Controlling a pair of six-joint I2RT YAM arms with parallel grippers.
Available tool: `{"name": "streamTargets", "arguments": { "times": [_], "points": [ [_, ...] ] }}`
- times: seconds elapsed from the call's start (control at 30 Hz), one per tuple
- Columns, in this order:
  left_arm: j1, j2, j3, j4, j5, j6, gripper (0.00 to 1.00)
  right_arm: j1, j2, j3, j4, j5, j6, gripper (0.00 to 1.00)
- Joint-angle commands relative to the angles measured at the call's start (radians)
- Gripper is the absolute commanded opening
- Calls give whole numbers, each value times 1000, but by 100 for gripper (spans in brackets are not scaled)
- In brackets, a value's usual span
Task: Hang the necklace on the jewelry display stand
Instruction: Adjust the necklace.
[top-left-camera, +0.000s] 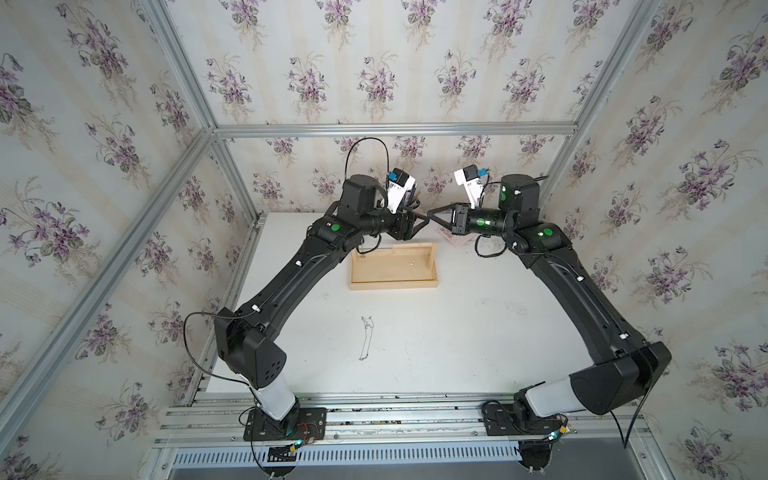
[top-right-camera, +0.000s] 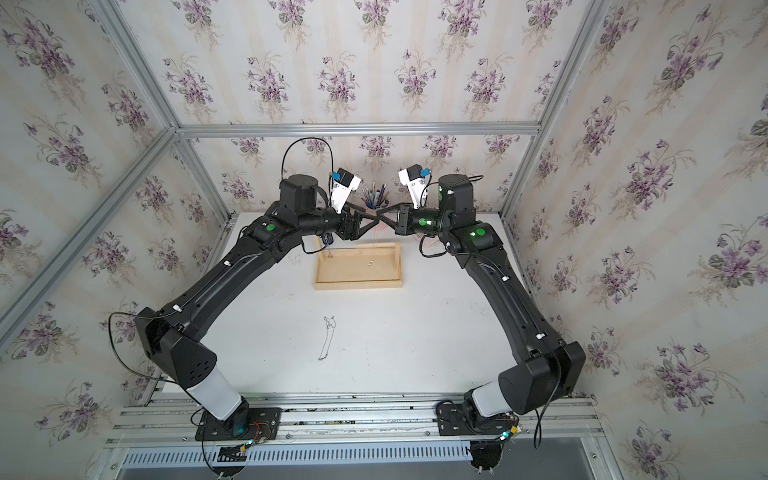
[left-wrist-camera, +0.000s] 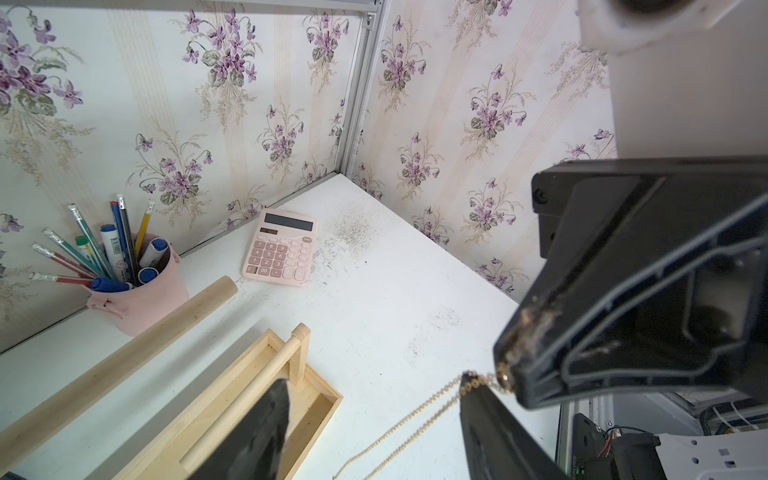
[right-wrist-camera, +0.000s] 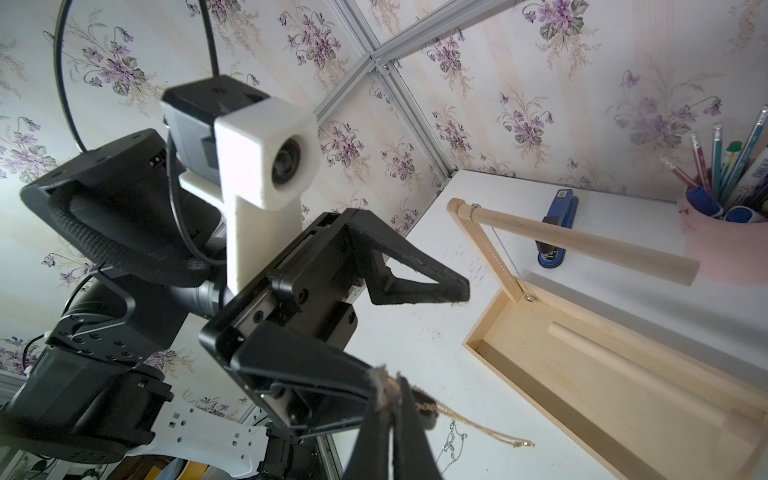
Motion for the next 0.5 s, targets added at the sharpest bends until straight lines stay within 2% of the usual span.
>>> {"name": "streamTargets", "arguments": {
  "times": [0.0,0.47],
  "points": [
    [1,4,13,14,-5,10,67,0,-7,-6,28,-10,5,6],
    [1,33,43,3,0,11,67,0,-13,-14,39,-23,13,6]
  ]
}}
